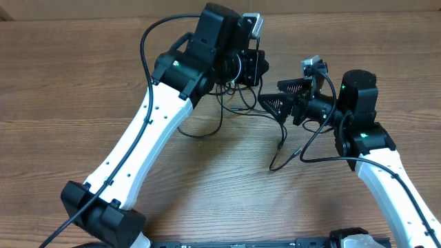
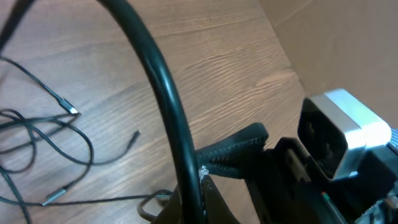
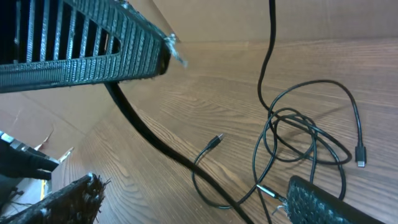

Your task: Untangle cables

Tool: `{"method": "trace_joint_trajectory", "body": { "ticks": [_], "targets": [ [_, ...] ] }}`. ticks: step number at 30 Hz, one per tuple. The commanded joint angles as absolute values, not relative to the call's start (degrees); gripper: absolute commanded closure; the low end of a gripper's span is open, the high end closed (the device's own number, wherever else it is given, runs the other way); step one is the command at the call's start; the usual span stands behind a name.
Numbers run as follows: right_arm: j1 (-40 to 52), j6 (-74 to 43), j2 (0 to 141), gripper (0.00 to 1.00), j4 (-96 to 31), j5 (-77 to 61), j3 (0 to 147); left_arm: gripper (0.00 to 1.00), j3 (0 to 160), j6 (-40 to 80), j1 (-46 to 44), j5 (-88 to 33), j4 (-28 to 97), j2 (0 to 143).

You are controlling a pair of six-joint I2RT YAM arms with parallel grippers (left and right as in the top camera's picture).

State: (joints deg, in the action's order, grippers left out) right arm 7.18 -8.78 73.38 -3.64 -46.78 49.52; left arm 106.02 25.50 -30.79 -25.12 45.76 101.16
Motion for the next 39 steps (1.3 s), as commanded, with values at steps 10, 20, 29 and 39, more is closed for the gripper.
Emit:
{"method": "trace_joint_trajectory", "body": {
  "ticks": [10, 20, 29, 39],
  "targets": [
    [8.32, -6.76, 72.40, 0.11, -0.10, -45.93, 51.33, 0.96, 106.06, 46.61, -31.16, -37.78, 45.32, 100.92],
    [8.29, -7.31, 72.44, 0.96, -5.50, -31.18, 51.33, 0.80, 106.06, 36.25, -31.09, -28.60, 47.86, 100.92],
    [8.23, -20.53, 72.44, 0.96, -23.57, 18.24, 51.33, 0.55, 105.54, 29.85, -31.09, 6.26, 62.89, 100.99],
    [8.23, -27.27, 72.44, 0.96, -34.13, 21.04, 51.33, 0.53, 100.33, 28.67, -29.98, 8.10, 59.86, 104.90]
  ]
}}
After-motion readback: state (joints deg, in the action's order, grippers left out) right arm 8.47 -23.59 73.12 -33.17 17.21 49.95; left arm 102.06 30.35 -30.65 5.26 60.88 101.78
